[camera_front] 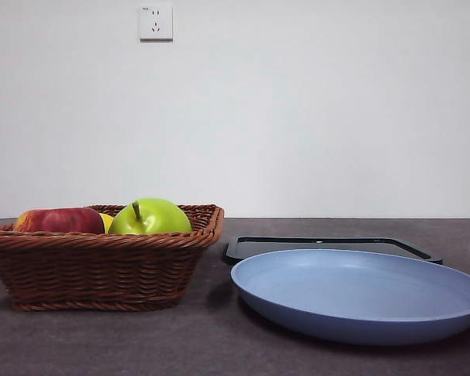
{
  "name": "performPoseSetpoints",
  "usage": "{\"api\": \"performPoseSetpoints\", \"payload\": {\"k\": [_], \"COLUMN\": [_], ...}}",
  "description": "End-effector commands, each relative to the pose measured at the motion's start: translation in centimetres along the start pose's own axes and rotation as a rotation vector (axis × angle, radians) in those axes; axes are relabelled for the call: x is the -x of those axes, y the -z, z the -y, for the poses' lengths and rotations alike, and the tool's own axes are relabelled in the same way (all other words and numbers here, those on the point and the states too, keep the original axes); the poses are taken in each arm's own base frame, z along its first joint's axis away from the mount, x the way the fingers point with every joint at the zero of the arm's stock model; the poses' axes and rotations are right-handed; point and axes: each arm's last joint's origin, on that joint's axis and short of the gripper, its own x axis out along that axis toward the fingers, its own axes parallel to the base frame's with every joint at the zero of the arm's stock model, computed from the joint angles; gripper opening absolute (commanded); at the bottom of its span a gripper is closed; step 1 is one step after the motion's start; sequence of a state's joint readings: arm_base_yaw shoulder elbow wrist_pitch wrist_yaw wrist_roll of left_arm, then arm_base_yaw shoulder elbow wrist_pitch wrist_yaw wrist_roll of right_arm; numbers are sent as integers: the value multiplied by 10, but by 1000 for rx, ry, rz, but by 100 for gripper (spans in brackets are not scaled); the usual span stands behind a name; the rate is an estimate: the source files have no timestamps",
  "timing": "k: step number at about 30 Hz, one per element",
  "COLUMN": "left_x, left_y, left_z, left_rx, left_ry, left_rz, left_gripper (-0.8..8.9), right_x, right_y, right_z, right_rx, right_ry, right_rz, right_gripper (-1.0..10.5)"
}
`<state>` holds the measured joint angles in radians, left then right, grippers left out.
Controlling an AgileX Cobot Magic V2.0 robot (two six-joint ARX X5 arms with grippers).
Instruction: Take the lemon from the basket,put the lemon in the plate,hand out the plate
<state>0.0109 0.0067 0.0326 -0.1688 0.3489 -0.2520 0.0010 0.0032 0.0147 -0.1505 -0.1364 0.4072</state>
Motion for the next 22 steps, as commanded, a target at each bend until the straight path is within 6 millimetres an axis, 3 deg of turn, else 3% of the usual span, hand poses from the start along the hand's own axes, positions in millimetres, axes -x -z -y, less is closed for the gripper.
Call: {"api": "performPoseSetpoints", "payload": {"k": [1, 8, 14, 22], "left_x": [0, 7, 5, -12], "left_y": [-2, -25, -61, -113], "left_z": [1, 9, 17, 27], "left_rx": [49, 63, 70, 53], "left_ry": [18, -5, -9, 60], "left_rz": [21, 26, -10, -77], "left_gripper": [6, 6, 6, 6], "right_x": [0, 7, 10, 2], "right_y": [-1, -27, -64, -111], "right_z": [-2, -15, -31, -50], "right_rx": [-45, -41, -32, 83], "right_ry": [-37, -56, -43, -6], "right_rz": [0, 1, -31, -137], "right_gripper": [3, 3, 3, 3]}}
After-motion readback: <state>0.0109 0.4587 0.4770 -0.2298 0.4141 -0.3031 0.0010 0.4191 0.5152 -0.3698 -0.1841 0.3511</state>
